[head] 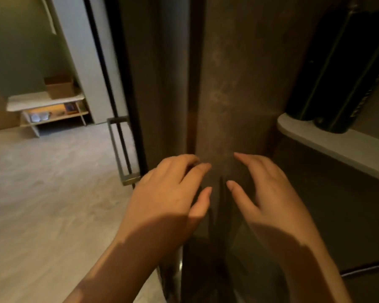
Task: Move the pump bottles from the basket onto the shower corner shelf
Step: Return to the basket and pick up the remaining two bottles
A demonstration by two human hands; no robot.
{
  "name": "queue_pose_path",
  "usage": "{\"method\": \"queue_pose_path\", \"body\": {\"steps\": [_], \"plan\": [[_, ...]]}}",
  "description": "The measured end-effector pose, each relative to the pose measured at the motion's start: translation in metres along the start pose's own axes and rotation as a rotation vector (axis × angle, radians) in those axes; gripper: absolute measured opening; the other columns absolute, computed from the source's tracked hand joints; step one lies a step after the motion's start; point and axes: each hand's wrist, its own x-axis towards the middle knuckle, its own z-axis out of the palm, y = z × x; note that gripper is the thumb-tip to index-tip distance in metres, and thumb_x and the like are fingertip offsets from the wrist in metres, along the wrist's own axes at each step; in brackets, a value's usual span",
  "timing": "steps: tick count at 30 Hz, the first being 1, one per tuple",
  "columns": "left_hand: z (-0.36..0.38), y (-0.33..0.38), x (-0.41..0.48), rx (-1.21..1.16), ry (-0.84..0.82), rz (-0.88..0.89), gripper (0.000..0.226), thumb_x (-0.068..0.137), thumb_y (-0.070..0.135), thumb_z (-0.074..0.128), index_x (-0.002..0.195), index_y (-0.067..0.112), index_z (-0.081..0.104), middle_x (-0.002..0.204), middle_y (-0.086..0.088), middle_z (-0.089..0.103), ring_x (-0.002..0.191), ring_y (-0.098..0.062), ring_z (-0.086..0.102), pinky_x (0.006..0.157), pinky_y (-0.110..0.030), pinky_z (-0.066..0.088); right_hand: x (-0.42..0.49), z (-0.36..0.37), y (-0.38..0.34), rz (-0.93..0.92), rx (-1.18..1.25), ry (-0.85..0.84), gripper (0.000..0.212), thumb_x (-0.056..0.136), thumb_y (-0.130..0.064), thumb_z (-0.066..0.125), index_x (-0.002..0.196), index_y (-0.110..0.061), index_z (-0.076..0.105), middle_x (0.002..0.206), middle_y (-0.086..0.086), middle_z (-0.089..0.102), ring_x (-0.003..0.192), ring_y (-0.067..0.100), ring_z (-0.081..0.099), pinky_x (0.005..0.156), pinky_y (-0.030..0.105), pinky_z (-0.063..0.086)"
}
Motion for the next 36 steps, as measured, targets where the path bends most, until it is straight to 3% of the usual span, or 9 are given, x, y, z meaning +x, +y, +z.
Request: {"method": "queue_pose_path", "body": {"steps": [3,6,9,13,18,25,29,36], "plan": [[-0.023,-0.037,-0.04,0.027,-0.008,-0.061,0.042,0.089,0.036,0.046,0.123,0.016,0.059,0.118,-0.005,0.06,0.108,-0.02,0.055,0.082,-0.033,0.048,-0.014,0.025,-0.042,-0.04,0.048,-0.08,0.052,0.086,-0.049,0.041,0.137,-0.043,0.03,0.135,-0.023,0.036,0.109,-0.015,0.022,0.089,0.015,0.024],[-0.045,-0.077,-0.08,0.108,-0.081,-0.199,0.044,0.089,0.038,0.046,0.125,0.015,0.057,0.12,-0.008,0.059,0.108,-0.025,0.056,0.078,-0.038,0.051,-0.03,0.055,-0.084,-0.135,0.043,-0.171,0.057,0.085,-0.05,0.035,0.14,-0.035,0.034,0.138,-0.013,0.042,0.119,-0.003,0.034,0.091,0.014,0.026],[-0.064,-0.114,-0.12,0.178,-0.15,-0.332,0.047,0.09,0.04,0.046,0.126,0.011,0.056,0.119,-0.011,0.059,0.106,-0.028,0.057,0.076,-0.039,0.053,-0.037,0.085,-0.121,-0.192,0.06,-0.212,0.055,0.088,-0.041,0.047,0.14,-0.026,0.038,0.139,-0.005,0.045,0.118,-0.002,0.032,0.091,0.008,0.02],[-0.084,-0.157,-0.167,0.214,-0.176,-0.507,0.047,0.091,0.04,0.046,0.126,0.01,0.055,0.119,-0.012,0.058,0.105,-0.031,0.057,0.074,-0.042,0.052,-0.037,0.125,-0.162,-0.263,0.088,-0.275,0.06,0.087,-0.03,0.061,0.141,-0.018,0.038,0.14,0.001,0.044,0.126,0.009,0.034,0.097,0.017,0.024],[-0.109,-0.196,-0.209,0.257,-0.128,-0.655,0.044,0.09,0.036,0.051,0.127,0.011,0.055,0.119,-0.009,0.059,0.104,-0.028,0.058,0.077,-0.04,0.051,-0.026,0.167,-0.206,-0.356,0.117,-0.335,0.06,0.087,-0.031,0.06,0.141,-0.015,0.038,0.142,0.004,0.042,0.129,0.018,0.037,0.098,0.019,0.023],[-0.105,-0.248,-0.215,0.283,-0.13,-0.81,0.046,0.089,0.042,0.05,0.127,0.016,0.055,0.117,-0.004,0.061,0.1,-0.023,0.059,0.074,-0.036,0.049,0.014,0.223,-0.241,-0.421,0.238,-0.398,0.055,0.089,-0.035,0.057,0.139,-0.022,0.039,0.141,-0.004,0.041,0.129,0.008,0.034,0.097,0.015,0.023],[-0.092,-0.29,-0.196,0.304,-0.11,-0.862,0.047,0.091,0.044,0.048,0.129,0.018,0.053,0.121,-0.003,0.059,0.107,-0.022,0.056,0.083,-0.037,0.048,0.06,0.264,-0.247,-0.473,0.261,-0.456,0.055,0.091,-0.038,0.053,0.141,-0.027,0.033,0.144,-0.007,0.034,0.131,0.007,0.029,0.098,0.017,0.022],[-0.073,-0.368,-0.153,0.352,-0.089,-0.946,0.056,0.093,0.047,0.041,0.142,0.021,0.036,0.138,0.0,0.046,0.126,-0.017,0.04,0.1,-0.031,0.033,0.158,0.322,-0.275,-0.537,0.349,-0.499,0.057,0.091,-0.039,0.051,0.143,-0.025,0.031,0.144,-0.005,0.036,0.132,0.011,0.032,0.101,0.02,0.025]]}}
